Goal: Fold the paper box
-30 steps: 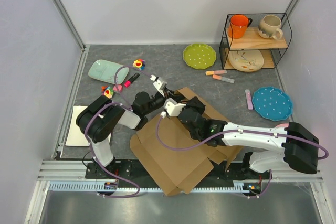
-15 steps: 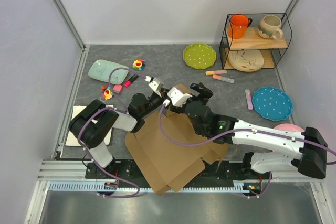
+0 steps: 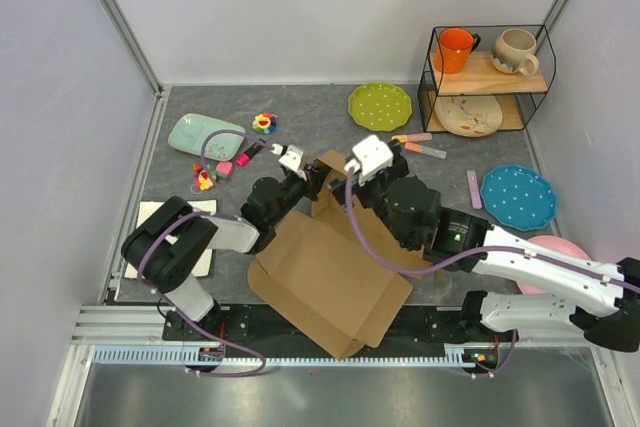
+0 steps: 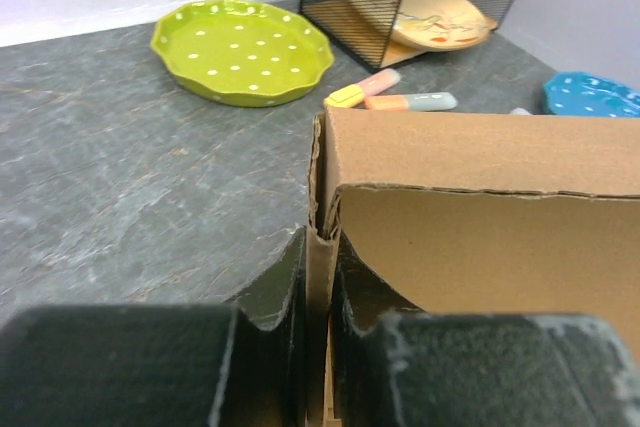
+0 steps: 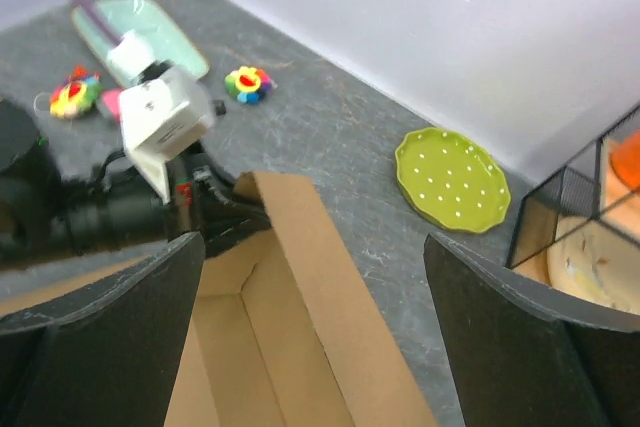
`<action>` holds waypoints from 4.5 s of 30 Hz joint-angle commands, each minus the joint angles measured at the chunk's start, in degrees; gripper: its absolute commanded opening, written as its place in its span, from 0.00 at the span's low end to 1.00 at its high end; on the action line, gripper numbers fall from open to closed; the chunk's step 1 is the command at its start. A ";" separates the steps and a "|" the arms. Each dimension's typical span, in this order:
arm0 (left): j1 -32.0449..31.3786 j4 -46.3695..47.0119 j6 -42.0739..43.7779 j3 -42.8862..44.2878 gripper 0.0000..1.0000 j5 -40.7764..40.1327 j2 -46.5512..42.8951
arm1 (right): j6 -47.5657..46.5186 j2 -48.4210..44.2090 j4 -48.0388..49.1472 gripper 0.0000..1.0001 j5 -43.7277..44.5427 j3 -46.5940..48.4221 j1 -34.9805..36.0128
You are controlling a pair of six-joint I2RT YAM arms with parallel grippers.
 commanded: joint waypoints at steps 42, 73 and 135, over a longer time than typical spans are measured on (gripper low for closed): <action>-8.08 -68.15 -21.66 6.47 0.02 -42.86 -20.23 | 60.34 -18.58 -14.48 0.89 1.73 -34.36 -16.91; -9.04 -66.93 -23.60 3.75 0.02 -44.09 -22.16 | 49.47 -1.44 2.05 0.22 -7.86 -34.55 -16.30; -8.69 5.67 10.67 -10.14 0.02 -49.37 -13.38 | 47.08 -10.31 -1.47 0.40 -6.63 -15.73 -34.05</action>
